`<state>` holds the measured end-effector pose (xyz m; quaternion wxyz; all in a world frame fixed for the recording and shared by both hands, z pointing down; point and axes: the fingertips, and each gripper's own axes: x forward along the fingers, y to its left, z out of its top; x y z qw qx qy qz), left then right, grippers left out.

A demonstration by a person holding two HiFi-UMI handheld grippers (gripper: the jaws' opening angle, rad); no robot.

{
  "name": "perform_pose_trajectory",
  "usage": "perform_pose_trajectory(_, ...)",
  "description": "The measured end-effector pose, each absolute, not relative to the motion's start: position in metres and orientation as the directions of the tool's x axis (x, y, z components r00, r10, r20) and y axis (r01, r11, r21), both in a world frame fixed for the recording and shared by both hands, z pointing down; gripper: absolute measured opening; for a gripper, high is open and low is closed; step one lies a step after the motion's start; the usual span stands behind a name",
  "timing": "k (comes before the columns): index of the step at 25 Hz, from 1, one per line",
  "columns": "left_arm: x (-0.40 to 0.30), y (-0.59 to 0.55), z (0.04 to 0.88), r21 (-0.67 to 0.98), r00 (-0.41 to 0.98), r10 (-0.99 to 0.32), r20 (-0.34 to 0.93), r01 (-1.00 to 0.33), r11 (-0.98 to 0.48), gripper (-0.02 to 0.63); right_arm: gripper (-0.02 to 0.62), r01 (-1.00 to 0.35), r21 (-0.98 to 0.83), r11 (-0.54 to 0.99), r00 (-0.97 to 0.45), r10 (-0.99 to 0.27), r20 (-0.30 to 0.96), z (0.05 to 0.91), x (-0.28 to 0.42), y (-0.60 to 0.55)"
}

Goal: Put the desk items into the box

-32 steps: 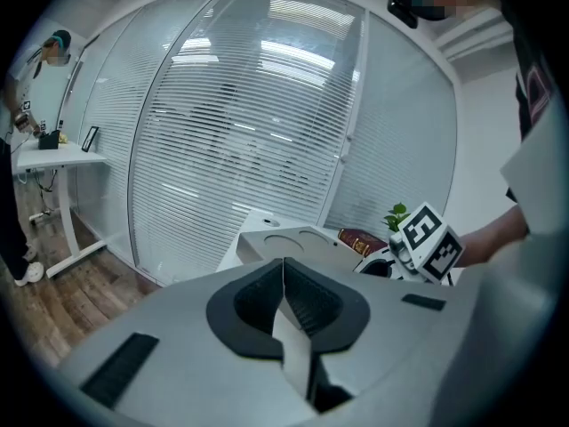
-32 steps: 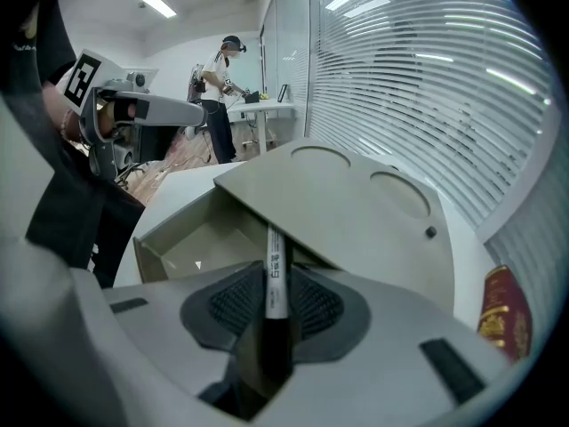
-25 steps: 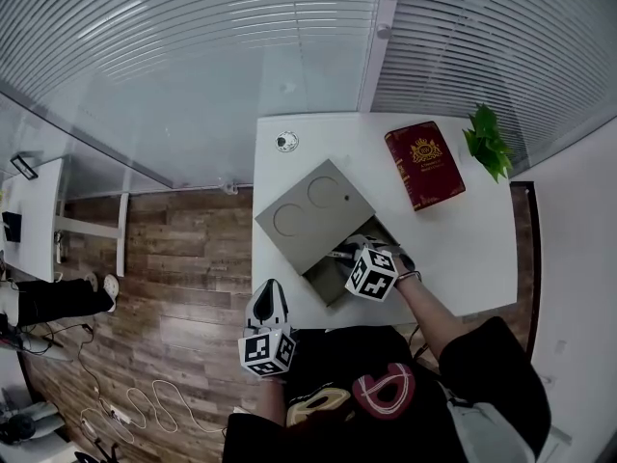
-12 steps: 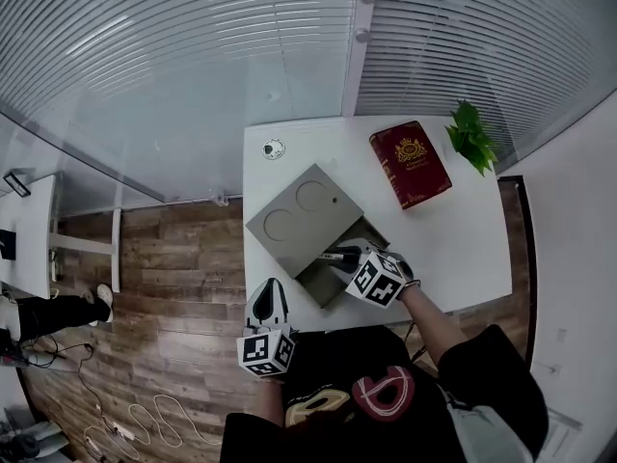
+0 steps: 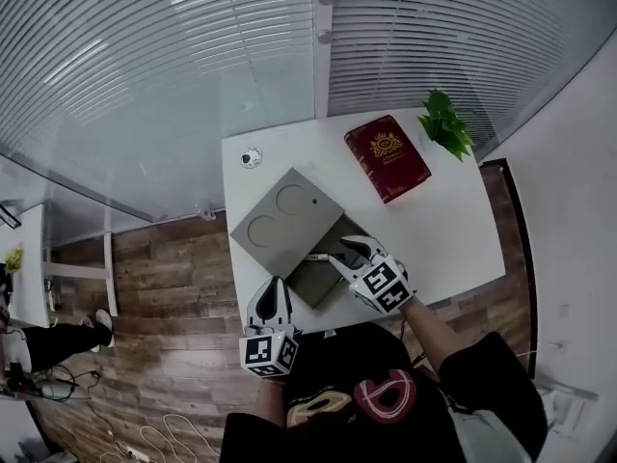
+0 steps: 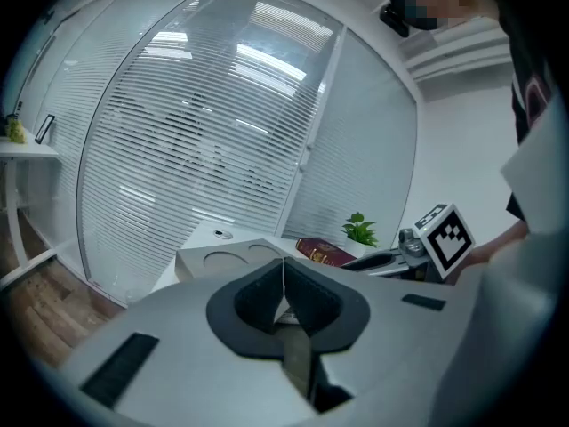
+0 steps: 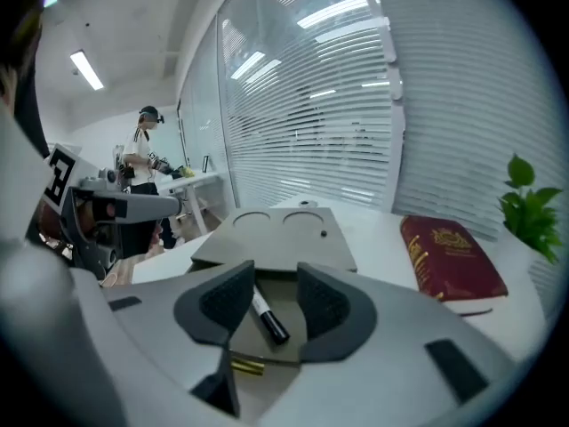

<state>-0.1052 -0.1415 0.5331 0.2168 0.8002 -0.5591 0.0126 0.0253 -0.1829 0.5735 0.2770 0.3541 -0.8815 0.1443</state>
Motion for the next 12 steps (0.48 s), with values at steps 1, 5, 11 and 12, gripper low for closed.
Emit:
perform_pose_trajectory(1, -0.101, -0.142, 0.532, 0.336, 0.387, -0.885, 0.259, -0.895, -0.293, 0.018, 0.156, -0.721, -0.061, 0.691, -0.588, -0.563, 0.581, 0.571, 0.03, -0.182)
perform_pose_trajectory(5, -0.084, -0.141, 0.53, 0.348, 0.449, -0.858, 0.251, -0.869, -0.352, 0.018, 0.135, -0.804, -0.096, 0.587, -0.543, -0.658, 0.522, 0.563, 0.05, -0.178)
perform_pose_trajectory(11, -0.059, -0.136, 0.526, 0.346, 0.521, -0.821, 0.235, -0.834, -0.43, 0.018, 0.078, -0.881, -0.093, 0.464, -0.446, -0.746, 0.495, 0.557, 0.075, -0.161)
perform_pose_trajectory(12, -0.056, -0.135, 0.526, 0.348, 0.533, -0.813, 0.234, -0.827, -0.442, 0.018, 0.067, -0.888, -0.082, 0.452, -0.43, -0.753, 0.499, 0.558, 0.079, -0.157)
